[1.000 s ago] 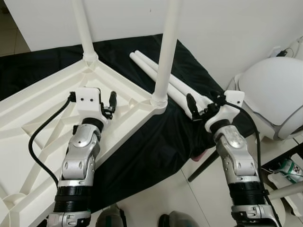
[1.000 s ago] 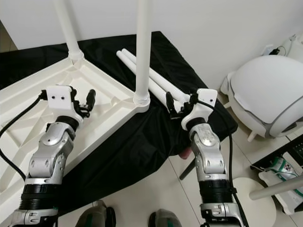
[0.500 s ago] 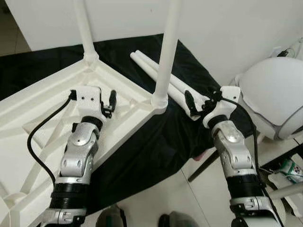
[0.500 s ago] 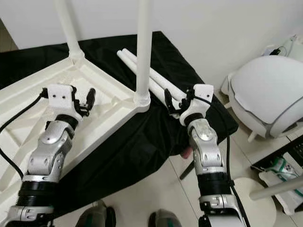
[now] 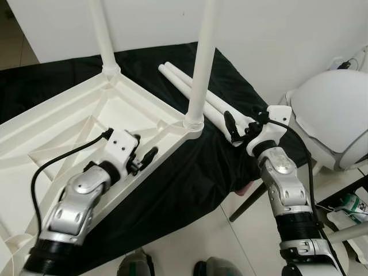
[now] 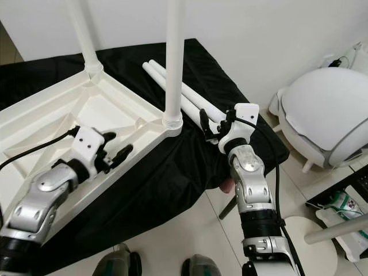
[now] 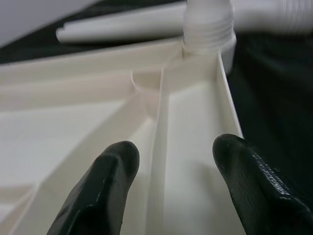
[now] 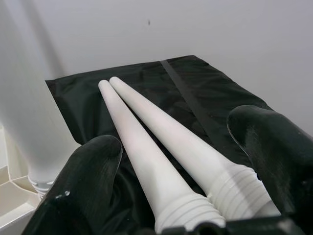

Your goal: Building children table

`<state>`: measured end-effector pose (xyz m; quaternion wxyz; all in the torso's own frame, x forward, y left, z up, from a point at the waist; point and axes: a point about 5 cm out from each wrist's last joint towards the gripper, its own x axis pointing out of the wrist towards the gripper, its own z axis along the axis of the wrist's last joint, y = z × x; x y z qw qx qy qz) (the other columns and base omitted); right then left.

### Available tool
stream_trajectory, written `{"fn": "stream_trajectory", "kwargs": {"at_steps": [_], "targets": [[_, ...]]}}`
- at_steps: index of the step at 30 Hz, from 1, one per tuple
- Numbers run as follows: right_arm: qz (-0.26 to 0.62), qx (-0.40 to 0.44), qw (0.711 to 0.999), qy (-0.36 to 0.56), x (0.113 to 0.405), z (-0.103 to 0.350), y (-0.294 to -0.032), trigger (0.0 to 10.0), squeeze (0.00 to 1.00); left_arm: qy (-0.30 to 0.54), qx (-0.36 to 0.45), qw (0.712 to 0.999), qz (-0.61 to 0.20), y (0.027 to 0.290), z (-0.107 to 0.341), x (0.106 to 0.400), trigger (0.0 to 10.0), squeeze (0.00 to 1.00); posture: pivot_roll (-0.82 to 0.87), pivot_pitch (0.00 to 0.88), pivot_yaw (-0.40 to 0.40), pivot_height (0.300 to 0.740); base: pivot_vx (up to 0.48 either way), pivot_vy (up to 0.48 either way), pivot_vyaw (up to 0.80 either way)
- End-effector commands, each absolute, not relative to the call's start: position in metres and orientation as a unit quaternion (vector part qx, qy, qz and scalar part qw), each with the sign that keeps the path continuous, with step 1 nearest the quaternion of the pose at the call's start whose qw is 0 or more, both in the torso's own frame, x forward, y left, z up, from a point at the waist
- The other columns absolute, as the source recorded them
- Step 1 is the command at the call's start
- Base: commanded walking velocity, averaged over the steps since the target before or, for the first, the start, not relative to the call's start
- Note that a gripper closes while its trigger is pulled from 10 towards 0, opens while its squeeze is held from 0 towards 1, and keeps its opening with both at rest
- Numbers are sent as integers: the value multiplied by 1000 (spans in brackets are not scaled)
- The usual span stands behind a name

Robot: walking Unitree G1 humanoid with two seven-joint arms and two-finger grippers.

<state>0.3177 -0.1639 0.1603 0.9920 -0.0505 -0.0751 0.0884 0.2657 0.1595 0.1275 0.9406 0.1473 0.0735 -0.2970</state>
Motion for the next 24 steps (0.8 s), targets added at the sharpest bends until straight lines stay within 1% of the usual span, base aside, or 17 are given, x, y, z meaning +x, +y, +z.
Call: {"fn": "stream_trajectory", "kwargs": {"at_steps": [1,2,3,5,6,9,12,15,17,24], "targets": [[88,-53,992,-67,316,155,-166,10000,0,101,149,928,-325,165,123,259,10000,0,-55,0,9,740,0,0,0],[88,-53,993,-65,316,154,-165,10000,0,117,159,927,-320,173,120,258,10000,0,-51,0,12,740,0,0,0],[88,-53,993,-65,316,154,-165,10000,0,117,159,927,-320,173,120,258,10000,0,-51,0,12,740,0,0,0],[90,-54,992,-63,316,152,-164,10000,0,125,182,924,-311,185,118,257,10000,0,-48,0,13,740,0,0,0],[91,-53,993,-62,315,152,-164,10000,0,134,182,928,-298,191,117,258,10000,0,-44,0,13,740,0,0,0],[92,-53,992,-62,315,151,-164,10000,0,142,177,931,-285,196,116,260,10000,0,-44,0,15,740,0,0,0],[93,-52,992,-61,315,151,-163,10000,0,154,173,939,-255,204,116,263,10000,0,-41,0,17,740,0,0,0],[94,-52,992,-60,315,151,-163,10000,0,161,176,940,-245,206,115,264,10000,0,-39,0,16,740,0,0,0],[95,-52,992,-59,315,150,-162,10000,0,188,187,938,-224,207,111,264,10000,0,-38,0,17,740,0,0,0],[97,-50,992,-57,315,150,-161,10000,0,227,170,939,-196,200,105,267,10000,0,-39,0,16,740,0,0,0]]}}
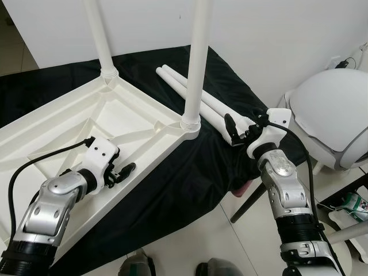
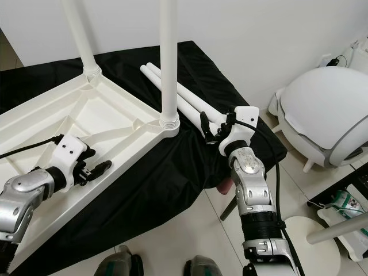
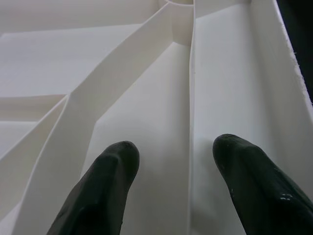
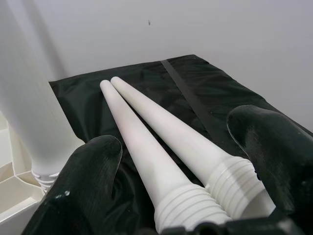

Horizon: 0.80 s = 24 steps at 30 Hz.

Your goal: Building children table

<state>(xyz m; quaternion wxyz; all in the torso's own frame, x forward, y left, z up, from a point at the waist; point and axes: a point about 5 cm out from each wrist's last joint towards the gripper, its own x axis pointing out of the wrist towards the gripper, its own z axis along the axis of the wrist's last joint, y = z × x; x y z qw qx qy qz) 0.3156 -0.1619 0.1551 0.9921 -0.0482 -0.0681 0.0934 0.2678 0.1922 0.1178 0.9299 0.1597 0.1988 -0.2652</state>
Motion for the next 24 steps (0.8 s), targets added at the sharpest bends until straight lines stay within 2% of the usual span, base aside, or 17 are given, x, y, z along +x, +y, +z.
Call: {"fn": "stream_trajectory", "kwargs": {"at_steps": [1,2,13,19,24], "targets": [[97,-49,992,-57,314,150,-161,10000,0,234,174,936,-197,197,104,267,9020,0,-42,0,15,740,0,0,0],[96,-49,993,-56,314,150,-162,10000,0,234,172,938,-189,196,106,270,0,0,-42,0,15,740,0,0,0],[92,-48,993,-55,314,150,-163,10000,0,224,168,945,-169,190,119,277,0,0,-44,10,16,740,0,0,0],[84,-42,994,-56,314,151,-164,10000,0,225,110,964,-94,172,122,292,0,0,-52,24,17,740,0,0,0],[83,-40,994,-58,314,152,-163,10000,0,217,83,971,-57,167,121,299,0,0,-59,23,16,740,0,0,0]]}}
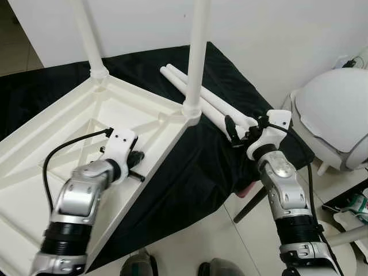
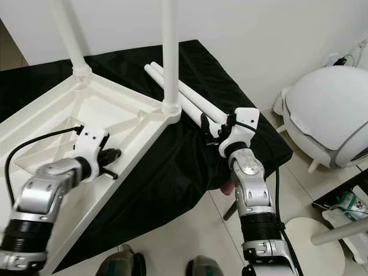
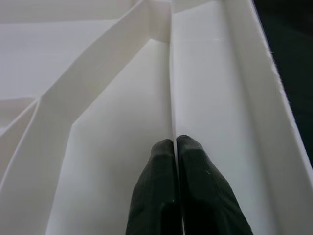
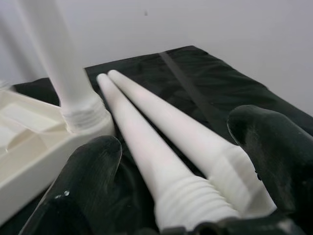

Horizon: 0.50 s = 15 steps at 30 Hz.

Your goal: Building children table

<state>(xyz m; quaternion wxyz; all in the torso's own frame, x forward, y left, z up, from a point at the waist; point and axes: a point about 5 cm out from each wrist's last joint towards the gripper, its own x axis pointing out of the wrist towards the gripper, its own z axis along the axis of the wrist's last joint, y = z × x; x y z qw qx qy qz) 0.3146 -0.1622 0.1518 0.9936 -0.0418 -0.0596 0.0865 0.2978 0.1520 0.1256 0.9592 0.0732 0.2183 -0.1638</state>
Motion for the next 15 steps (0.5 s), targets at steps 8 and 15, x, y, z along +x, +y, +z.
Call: {"fn": "stream_trajectory", "kwargs": {"at_steps": [8,15], "targets": [[82,-36,994,-63,315,155,-160,10000,0,198,63,978,1,168,123,320,3608,0,-67,16,14,740,0,0,0],[79,-33,994,-67,316,157,-160,10000,0,189,64,980,15,170,127,336,6078,0,-75,15,21,740,0,0,0]]}}
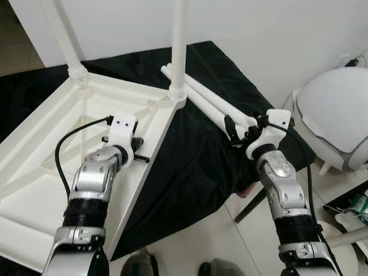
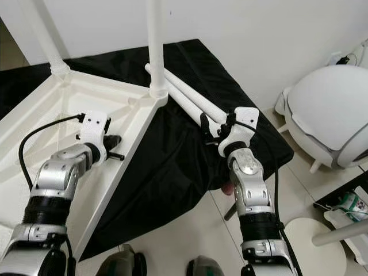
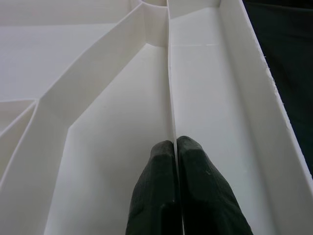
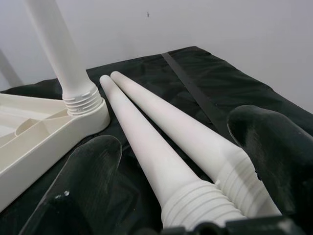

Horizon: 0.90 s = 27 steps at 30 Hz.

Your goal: Building children table

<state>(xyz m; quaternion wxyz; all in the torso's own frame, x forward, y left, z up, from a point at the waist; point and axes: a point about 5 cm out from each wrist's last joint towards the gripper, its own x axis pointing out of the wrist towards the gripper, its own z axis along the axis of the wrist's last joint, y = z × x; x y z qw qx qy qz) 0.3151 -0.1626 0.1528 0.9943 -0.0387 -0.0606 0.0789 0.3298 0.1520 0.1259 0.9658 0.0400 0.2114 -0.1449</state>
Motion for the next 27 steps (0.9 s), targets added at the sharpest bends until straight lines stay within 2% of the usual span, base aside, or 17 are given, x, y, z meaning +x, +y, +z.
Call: {"fn": "stream_trajectory", "kwargs": {"at_steps": [1,2,7,8,10,11,17,18,27], "targets": [[79,-33,994,-67,316,157,-160,10000,0,189,64,980,15,170,127,336,6078,0,-75,15,21,740,0,0,0],[78,-32,994,-67,315,157,-160,10000,0,181,61,981,19,170,132,341,10000,0,-81,14,27,740,0,0,0],[72,-29,995,-69,312,157,-161,10000,0,153,64,986,8,169,146,349,10000,0,-88,18,37,740,0,0,0],[71,-28,995,-69,311,156,-161,10000,0,148,65,987,1,168,148,350,10000,408,-88,19,38,740,0,0,0],[71,-28,995,-69,311,156,-161,10000,0,148,65,987,1,168,148,350,10000,408,-88,19,38,740,0,0,0],[72,-26,995,-68,310,155,-160,10000,0,133,63,989,-23,165,154,352,10000,1000,-91,19,37,740,0,0,0],[75,-27,995,-67,309,155,-159,10000,0,93,77,989,-86,155,169,352,10000,1000,-93,18,37,740,0,0,0],[75,-28,995,-67,309,155,-159,10000,0,73,78,988,-114,152,177,350,10000,0,-89,17,36,740,0,0,0],[78,-28,994,-67,308,154,-159,10000,0,34,88,982,-166,152,192,343,10000,0,-85,10,35,740,0,0,0]]}}
